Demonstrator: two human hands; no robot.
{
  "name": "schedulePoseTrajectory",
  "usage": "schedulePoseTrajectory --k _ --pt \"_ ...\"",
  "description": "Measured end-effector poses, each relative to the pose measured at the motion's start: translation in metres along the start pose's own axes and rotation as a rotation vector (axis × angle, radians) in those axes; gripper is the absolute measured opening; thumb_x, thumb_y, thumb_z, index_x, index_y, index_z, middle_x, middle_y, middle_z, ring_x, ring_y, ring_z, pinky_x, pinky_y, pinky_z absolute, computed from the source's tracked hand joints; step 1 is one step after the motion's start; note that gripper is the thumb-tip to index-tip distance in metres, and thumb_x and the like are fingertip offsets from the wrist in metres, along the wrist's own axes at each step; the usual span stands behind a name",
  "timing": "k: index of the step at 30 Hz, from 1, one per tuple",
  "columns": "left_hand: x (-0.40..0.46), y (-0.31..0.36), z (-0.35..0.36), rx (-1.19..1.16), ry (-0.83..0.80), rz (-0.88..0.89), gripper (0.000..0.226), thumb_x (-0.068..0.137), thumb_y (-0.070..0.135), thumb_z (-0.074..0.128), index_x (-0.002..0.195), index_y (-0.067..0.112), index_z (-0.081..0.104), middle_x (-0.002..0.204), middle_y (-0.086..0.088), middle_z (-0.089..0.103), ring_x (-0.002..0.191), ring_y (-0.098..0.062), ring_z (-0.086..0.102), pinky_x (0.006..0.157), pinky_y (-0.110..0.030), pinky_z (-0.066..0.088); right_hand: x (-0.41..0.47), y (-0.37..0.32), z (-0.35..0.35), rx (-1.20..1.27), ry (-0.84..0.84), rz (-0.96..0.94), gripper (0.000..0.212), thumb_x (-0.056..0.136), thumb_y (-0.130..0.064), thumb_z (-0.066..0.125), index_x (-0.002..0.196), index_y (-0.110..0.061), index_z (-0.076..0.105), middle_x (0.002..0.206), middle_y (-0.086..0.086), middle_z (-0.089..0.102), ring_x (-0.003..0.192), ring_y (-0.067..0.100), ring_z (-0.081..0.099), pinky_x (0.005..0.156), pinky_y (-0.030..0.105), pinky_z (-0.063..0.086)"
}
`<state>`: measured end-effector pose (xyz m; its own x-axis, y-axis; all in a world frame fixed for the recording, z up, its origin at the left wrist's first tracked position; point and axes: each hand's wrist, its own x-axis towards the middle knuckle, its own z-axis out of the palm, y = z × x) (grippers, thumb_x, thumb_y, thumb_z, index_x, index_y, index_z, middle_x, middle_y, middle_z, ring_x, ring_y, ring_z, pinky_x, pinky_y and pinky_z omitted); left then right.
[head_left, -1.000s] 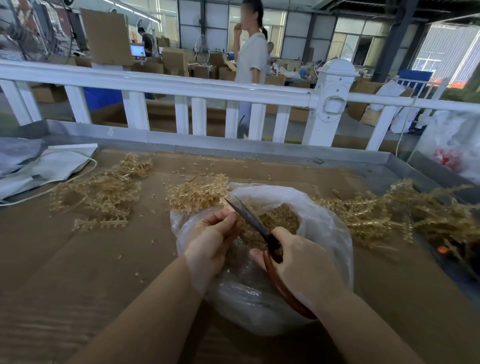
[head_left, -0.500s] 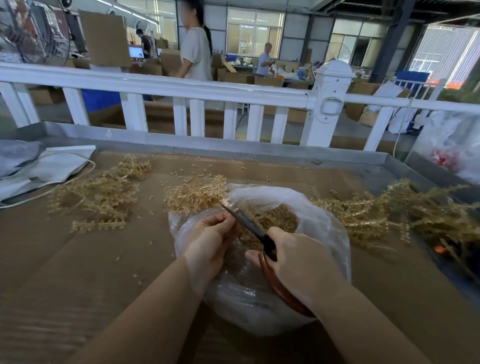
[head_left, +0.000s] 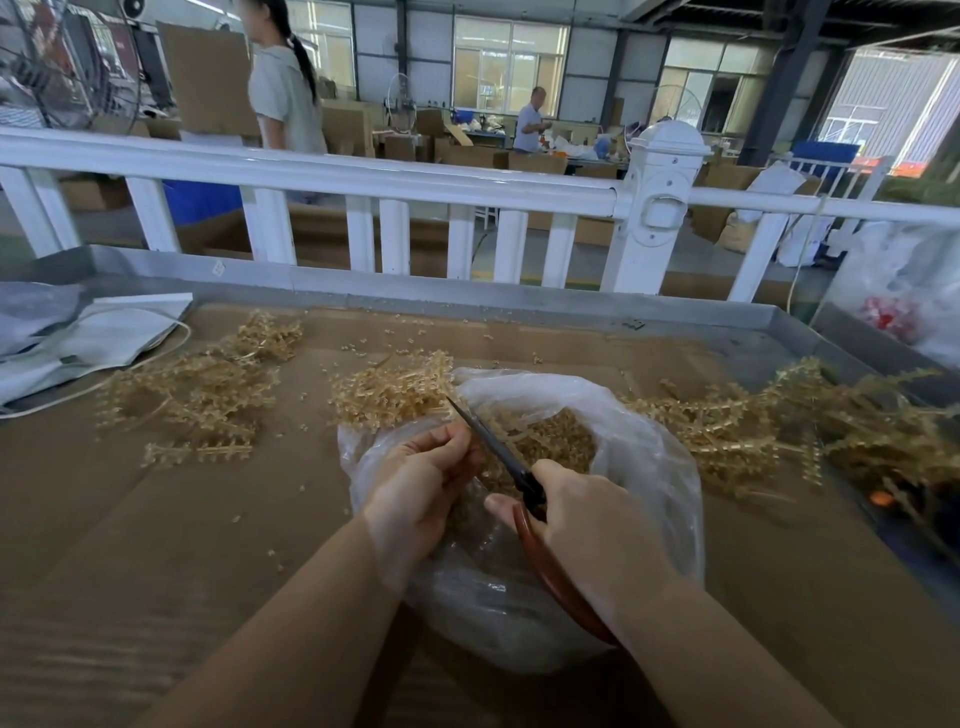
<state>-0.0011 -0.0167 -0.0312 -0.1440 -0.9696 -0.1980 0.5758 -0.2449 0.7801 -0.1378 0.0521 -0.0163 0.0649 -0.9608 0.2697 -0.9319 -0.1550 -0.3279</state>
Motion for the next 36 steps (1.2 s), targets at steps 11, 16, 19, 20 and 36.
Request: schedulePoseTrajectory --k 11,16,19,20,36 --pt "-0.0003 0.0008 -0.0027 0.071 -0.043 -0.003 0.016 0.089 -0.003 0.052 0.08 0.006 0.061 0.069 -0.005 0.063 0.064 -0.015 0.061 0.064 -0.023 0.053 -0.0004 0.0055 -0.0008 -0.006 0.017 -0.012 0.042 0.087 -0.068 0.041 0.082 -0.027 0.049 0.067 -0.008 0.055 0.063 0.009 0.056 0.063 0.026 0.05" --pt "-0.0025 0.0012 -0.002 0.032 -0.049 -0.001 0.015 0.088 -0.002 0.053 0.078 0.006 0.06 0.068 -0.005 0.061 0.065 -0.015 0.058 0.059 -0.019 0.054 -0.0034 0.0067 -0.0032 -0.023 0.024 -0.041 0.041 0.086 -0.069 0.04 0.083 -0.028 0.047 0.065 -0.009 0.053 0.062 0.006 0.055 0.06 0.022 0.047" --pt "-0.0038 0.0008 -0.0009 0.03 -0.04 0.008 0.02 0.089 -0.004 0.051 0.075 0.006 0.06 0.065 -0.004 0.061 0.061 -0.013 0.058 0.055 -0.018 0.053 -0.0063 0.0058 -0.005 -0.058 0.041 -0.06 0.039 0.086 -0.07 0.039 0.082 -0.031 0.042 0.061 -0.011 0.048 0.06 0.004 0.05 0.054 0.016 0.037" --pt "-0.0039 0.0008 -0.0007 0.029 -0.032 0.009 0.021 0.09 -0.004 0.05 0.074 0.007 0.06 0.063 -0.004 0.062 0.059 -0.012 0.058 0.054 -0.017 0.052 -0.007 0.0048 -0.0056 -0.073 0.045 -0.064 0.038 0.085 -0.07 0.039 0.082 -0.032 0.04 0.061 -0.012 0.046 0.059 0.004 0.049 0.052 0.014 0.033" --pt "-0.0022 -0.0003 -0.0017 0.023 -0.044 0.009 0.018 0.089 -0.001 0.051 0.075 0.005 0.06 0.061 -0.005 0.06 0.052 -0.011 0.06 0.054 -0.018 0.053 -0.0014 -0.003 -0.0067 -0.057 0.018 -0.055 0.037 0.087 -0.069 0.039 0.082 -0.032 0.039 0.063 -0.012 0.046 0.056 0.001 0.044 0.051 0.015 0.03"
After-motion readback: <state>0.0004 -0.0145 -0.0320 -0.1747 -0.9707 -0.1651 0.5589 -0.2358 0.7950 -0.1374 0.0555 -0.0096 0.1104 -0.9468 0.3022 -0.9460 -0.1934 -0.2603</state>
